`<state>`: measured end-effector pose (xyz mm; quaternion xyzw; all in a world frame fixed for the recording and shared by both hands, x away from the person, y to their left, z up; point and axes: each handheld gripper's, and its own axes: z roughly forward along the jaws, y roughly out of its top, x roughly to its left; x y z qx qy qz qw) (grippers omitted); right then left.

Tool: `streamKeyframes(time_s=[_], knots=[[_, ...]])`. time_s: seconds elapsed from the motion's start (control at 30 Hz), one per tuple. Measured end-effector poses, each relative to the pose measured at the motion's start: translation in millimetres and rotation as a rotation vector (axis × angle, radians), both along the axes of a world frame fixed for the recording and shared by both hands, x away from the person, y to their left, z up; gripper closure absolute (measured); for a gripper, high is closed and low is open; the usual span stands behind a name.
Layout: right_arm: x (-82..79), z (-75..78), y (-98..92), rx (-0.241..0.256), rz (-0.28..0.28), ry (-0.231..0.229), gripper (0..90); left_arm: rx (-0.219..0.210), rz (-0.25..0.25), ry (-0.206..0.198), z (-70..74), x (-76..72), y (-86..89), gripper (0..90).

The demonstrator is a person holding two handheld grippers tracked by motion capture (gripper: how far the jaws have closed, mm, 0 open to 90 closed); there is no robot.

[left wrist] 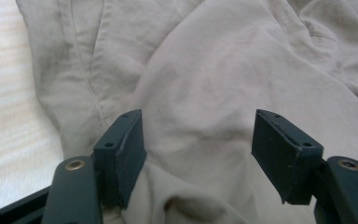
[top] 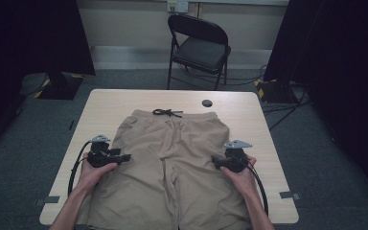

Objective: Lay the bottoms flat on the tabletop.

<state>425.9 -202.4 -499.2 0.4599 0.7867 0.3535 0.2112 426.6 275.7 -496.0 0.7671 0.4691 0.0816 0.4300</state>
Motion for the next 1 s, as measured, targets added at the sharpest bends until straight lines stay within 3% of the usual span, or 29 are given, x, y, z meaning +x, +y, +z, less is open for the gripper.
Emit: streamKeyframes(time_s=[0.07, 0.33, 0.5, 0.67, 0.73, 0.8, 0.87, 1.0], knots=[[4.5, 0.0, -3.0, -0.001, -0.001, 0.000, 27.7, -0.012, 0.006, -0.006, -1.3, 2.6, -1.7, 32.2], [29.7, -0.2, -20.8, 0.001, -0.029, -0.004, 27.7, 0.019, 0.012, -0.067, -4.9, 8.0, -15.1, 29.9], [42.6, -0.1, -35.2, 0.003, -0.076, -0.003, 27.8, 0.025, 0.009, -0.065, -4.5, 16.2, -28.3, 27.2], [39.0, 0.1, -40.5, 0.000, -0.090, -0.004, 27.7, 0.093, -0.014, -0.085, -3.3, 8.7, -33.3, 25.4], [36.3, 0.2, -43.4, -0.003, -0.089, -0.003, 27.7, 0.068, -0.011, -0.089, -4.4, 3.7, -26.5, 26.3], [33.4, 0.4, -44.7, -0.004, -0.086, -0.003, 27.7, 0.033, -0.020, -0.065, -4.2, 0.0, -20.8, 26.3], [30.1, 1.0, -44.3, -0.002, -0.093, 0.002, 27.4, 0.043, -0.031, -0.056, -2.7, -2.4, -17.8, 26.8], [25.2, 5.7, -44.4, 0.056, -0.096, 0.036, 24.5, 0.043, -0.036, -0.029, 0.6, -4.2, -17.7, 26.7]])
